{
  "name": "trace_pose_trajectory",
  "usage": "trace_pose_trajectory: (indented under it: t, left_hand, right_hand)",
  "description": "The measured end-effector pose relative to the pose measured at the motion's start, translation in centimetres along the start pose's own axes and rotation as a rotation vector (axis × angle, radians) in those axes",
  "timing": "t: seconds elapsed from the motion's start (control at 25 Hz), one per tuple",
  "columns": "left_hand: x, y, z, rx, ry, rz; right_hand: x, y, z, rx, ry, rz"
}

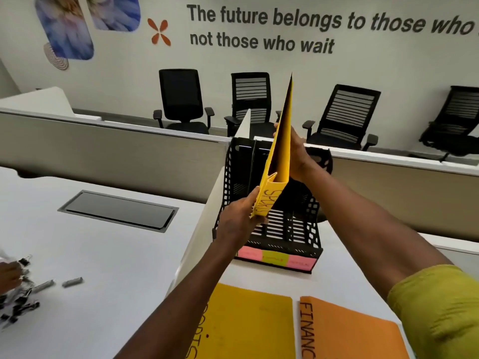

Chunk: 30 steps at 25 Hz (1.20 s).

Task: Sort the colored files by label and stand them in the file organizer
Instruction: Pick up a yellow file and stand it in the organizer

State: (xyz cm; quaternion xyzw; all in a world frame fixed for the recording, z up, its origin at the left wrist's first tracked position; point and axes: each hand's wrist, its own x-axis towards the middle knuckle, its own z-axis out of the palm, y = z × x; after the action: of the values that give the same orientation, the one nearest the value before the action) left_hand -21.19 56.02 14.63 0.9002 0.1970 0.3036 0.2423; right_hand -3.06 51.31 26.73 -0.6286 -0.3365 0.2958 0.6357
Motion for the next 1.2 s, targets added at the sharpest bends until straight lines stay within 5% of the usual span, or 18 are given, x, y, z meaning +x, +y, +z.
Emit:
trace_pose_trajectory:
  t: [0.28,1.0,1.2]
  left_hand:
    - [-1.6,-1.2,2.4,-0.090,0.031,-0.071]
    - [0.4,-4.6,2.1,0.026,-0.255,-0.170]
    - [-0.7,-6.3,2.7,-0.057,-0.203,-0.254]
  right_hand:
    - [0.8,2.0,2.0,-0.041,-0.037,0.108]
    - [-3.8,9.6,5.0,-0.001,0.050,0.310]
    - [-6.4,12.8,6.4,-0.004,0.000,0.270]
